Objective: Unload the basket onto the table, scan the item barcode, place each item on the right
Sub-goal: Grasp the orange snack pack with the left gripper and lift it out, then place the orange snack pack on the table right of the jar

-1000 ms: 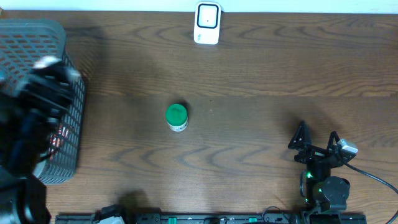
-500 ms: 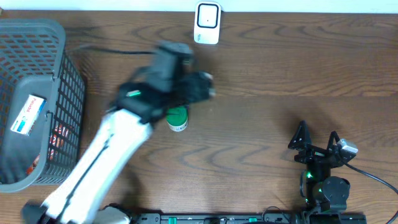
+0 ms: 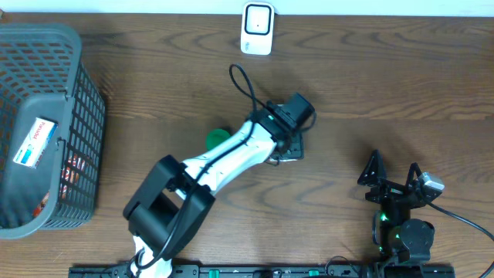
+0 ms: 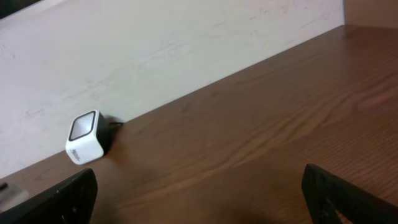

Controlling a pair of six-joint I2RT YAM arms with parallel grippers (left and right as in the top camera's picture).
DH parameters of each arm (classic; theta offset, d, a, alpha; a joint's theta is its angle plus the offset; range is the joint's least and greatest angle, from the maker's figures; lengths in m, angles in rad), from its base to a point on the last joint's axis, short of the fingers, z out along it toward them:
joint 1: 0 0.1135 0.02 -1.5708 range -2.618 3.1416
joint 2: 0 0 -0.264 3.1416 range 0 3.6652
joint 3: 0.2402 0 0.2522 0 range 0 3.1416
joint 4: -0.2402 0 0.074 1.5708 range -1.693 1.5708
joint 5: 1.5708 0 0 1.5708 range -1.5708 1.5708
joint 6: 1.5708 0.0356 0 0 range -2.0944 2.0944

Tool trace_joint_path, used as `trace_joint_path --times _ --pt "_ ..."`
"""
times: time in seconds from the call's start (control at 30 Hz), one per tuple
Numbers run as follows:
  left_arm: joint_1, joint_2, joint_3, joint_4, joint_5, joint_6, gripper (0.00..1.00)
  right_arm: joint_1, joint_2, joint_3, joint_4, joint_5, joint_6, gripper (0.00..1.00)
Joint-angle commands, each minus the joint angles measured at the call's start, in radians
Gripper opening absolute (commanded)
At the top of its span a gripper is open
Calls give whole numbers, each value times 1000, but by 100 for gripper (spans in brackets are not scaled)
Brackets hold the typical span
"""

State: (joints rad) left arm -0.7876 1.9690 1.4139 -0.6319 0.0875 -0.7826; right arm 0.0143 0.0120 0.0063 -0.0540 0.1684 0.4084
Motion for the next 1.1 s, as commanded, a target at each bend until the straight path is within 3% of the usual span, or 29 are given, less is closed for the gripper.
trace_joint_path --times 0.0,0.1,0.2,0.23,0.27,0.4,0.53,0.7,0.77,0.8,0.83,0.87,0.93,1.07 --pt "-26 1 0 -51 -182 -570 66 0 -5 -1 -3 -2 -13 99" --pt "-35 1 0 -63 -265 -939 67 0 -5 -1 -3 -2 -13 99" --pt "-29 1 0 -45 -267 -1162 83 0 -5 -1 -3 -2 -13 99" --pt "-27 0 0 -9 -249 -1179 95 0 -5 -1 -3 -2 -13 99" --pt "-27 0 0 15 -229 -1179 99 0 -5 -1 -3 -2 -13 99" --pt "-30 0 0 66 -172 -1178 100 0 -5 -1 -3 -2 -13 99" --pt "-14 -19 15 66 -230 -996 100 0 -5 -1 -3 -2 -13 99" --pt "40 -64 36 77 -355 -500 100 0 -5 -1 -3 -2 -13 99" --pt "76 -61 35 73 -344 -353 94 0 -5 -1 -3 -2 -13 99" --pt "91 -58 33 71 -333 -306 80 0 -5 -1 -3 -2 -13 99" --pt "106 -55 29 66 -316 -271 45 0 -5 -1 -3 -2 -13 99" --pt "118 -53 27 60 -304 -255 28 0 -5 -1 -3 -2 -13 99" --pt "136 -48 21 41 -298 -241 8 0 -5 -1 -3 -2 -13 99" --pt "145 -40 2 26 -298 -177 7 0 -5 -1 -3 -2 -13 99"
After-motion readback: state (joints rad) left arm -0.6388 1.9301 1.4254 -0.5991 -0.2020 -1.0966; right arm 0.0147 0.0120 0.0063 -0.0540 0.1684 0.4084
